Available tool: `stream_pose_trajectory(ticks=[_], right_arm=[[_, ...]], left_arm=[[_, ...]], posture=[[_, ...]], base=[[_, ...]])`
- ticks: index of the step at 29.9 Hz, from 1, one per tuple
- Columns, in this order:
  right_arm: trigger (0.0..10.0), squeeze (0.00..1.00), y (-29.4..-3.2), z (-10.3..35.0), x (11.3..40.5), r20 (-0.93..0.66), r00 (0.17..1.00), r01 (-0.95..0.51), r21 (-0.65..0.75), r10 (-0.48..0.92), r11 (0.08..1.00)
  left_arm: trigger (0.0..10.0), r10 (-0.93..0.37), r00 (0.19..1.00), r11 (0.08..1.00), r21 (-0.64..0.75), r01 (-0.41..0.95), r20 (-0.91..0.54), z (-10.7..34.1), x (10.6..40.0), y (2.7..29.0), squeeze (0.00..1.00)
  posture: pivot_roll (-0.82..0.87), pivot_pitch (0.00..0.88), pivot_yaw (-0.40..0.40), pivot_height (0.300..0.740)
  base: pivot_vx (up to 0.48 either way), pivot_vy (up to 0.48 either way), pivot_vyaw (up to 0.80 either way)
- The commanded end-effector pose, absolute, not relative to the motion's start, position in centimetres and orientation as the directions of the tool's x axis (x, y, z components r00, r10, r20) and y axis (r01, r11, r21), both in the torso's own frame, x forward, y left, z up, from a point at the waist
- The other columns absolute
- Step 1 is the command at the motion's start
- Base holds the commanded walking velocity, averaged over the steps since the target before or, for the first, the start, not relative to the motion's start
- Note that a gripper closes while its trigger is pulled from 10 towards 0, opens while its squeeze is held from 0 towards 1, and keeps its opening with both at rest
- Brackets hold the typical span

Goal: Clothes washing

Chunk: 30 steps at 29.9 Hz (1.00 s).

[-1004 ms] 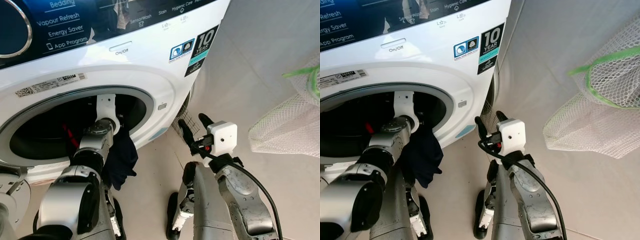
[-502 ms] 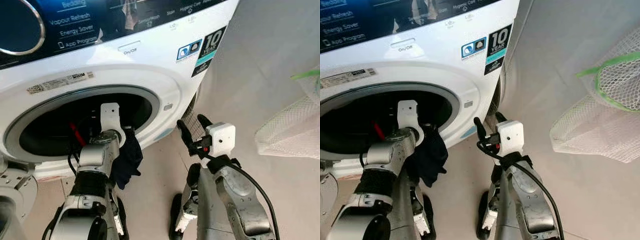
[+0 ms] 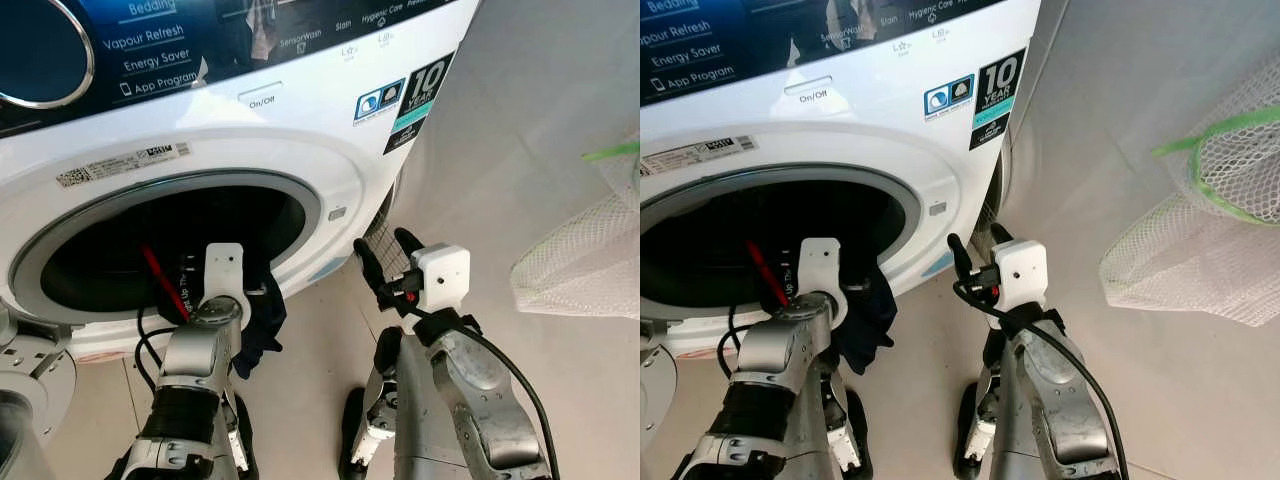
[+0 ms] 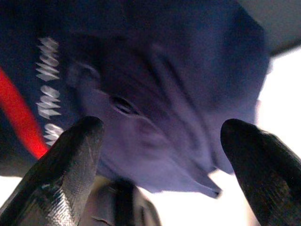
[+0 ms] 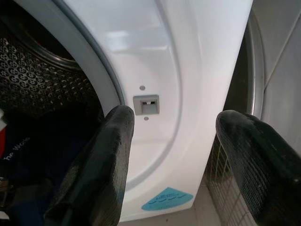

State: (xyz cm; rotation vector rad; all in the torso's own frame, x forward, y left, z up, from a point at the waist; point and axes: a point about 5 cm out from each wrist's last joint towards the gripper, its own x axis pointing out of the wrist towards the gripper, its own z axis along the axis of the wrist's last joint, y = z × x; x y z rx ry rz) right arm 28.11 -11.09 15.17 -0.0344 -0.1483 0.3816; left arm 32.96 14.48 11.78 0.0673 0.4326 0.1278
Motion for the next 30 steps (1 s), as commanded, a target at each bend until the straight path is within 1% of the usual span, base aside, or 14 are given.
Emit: stream_pose_trajectory(ticks=[1, 4, 5, 10, 12, 13, 14, 24, 30], right_arm=[[10.0, 0.0, -11.5, 14.4, 27.9, 0.114, 0.925, -0.358, -0.055, 0.362, 0.932], [10.0, 0.0, -11.5, 14.4, 27.9, 0.113, 0.925, -0.359, -0.053, 0.363, 0.932], [10.0, 0.0, -11.5, 14.4, 27.9, 0.112, 0.924, -0.361, -0.054, 0.364, 0.931], [10.0, 0.0, -11.6, 14.4, 27.9, 0.111, 0.924, -0.361, -0.057, 0.365, 0.931], [10.0, 0.0, -11.6, 14.5, 27.9, 0.111, 0.924, -0.36, -0.059, 0.365, 0.931], [10.0, 0.0, -11.6, 14.5, 27.9, 0.111, 0.924, -0.36, -0.059, 0.365, 0.931], [10.0, 0.0, -11.7, 14.5, 27.9, 0.111, 0.924, -0.361, -0.062, 0.366, 0.93], [10.0, 0.0, -12.1, 14.7, 27.9, 0.108, 0.924, -0.361, -0.073, 0.367, 0.93], [10.0, 0.0, -12.2, 14.8, 27.9, 0.109, 0.924, -0.359, -0.073, 0.366, 0.93]], left_arm=[[10.0, 0.171, 0.899, 0.981, 0.151, -0.119, -0.403, 11.1, 32.6, 14.8, 0.0], [10.0, 0.176, 0.889, 0.981, 0.15, -0.123, -0.422, 10.9, 32.5, 15.1, 0.0], [10.0, 0.17, 0.876, 0.985, 0.112, -0.133, -0.451, 10.5, 32.4, 15.2, 0.0], [10.0, 0.156, 0.868, 0.988, 0.061, -0.144, -0.472, 10.1, 32.3, 15.2, 0.0], [10.0, 0.12, 0.867, 0.989, -0.021, -0.149, -0.483, 9.7, 32.4, 14.8, 0.0], [10.0, 0.12, 0.867, 0.989, -0.021, -0.149, -0.483, 9.7, 32.4, 14.8, 0.0], [10.0, 0.102, 0.869, 0.986, -0.065, -0.152, -0.485, 9.5, 32.5, 14.6, 0.0], [10.0, 0.195, 0.844, 0.98, 0.064, -0.188, -0.499, 8.6, 33.2, 15.9, 0.0], [10.0, 0.204, 0.838, 0.978, 0.068, -0.197, -0.507, 8.4, 33.3, 16.1, 0.0]], posture=[[0.06, 0.361, -0.086, 0.511], [0.06, 0.363, -0.086, 0.511], [0.06, 0.367, -0.088, 0.511], [0.05, 0.37, -0.091, 0.511], [0.05, 0.373, -0.096, 0.511], [0.05, 0.373, -0.096, 0.511], [0.04, 0.376, -0.102, 0.511], [0.02, 0.377, -0.118, 0.511], [0.02, 0.377, -0.118, 0.511]], base=[[0.0, 0.0, 0.0], [0.0, 0.0, 0.0], [0.0, 0.0, 0.0], [0.0, 0.0, 0.0], [0.0, 0.0, 0.0], [0.0, 0.0, 0.0], [0.0, 0.0, 0.0], [0.0, 0.0, 0.0], [0.0, 0.0, 0.0]])
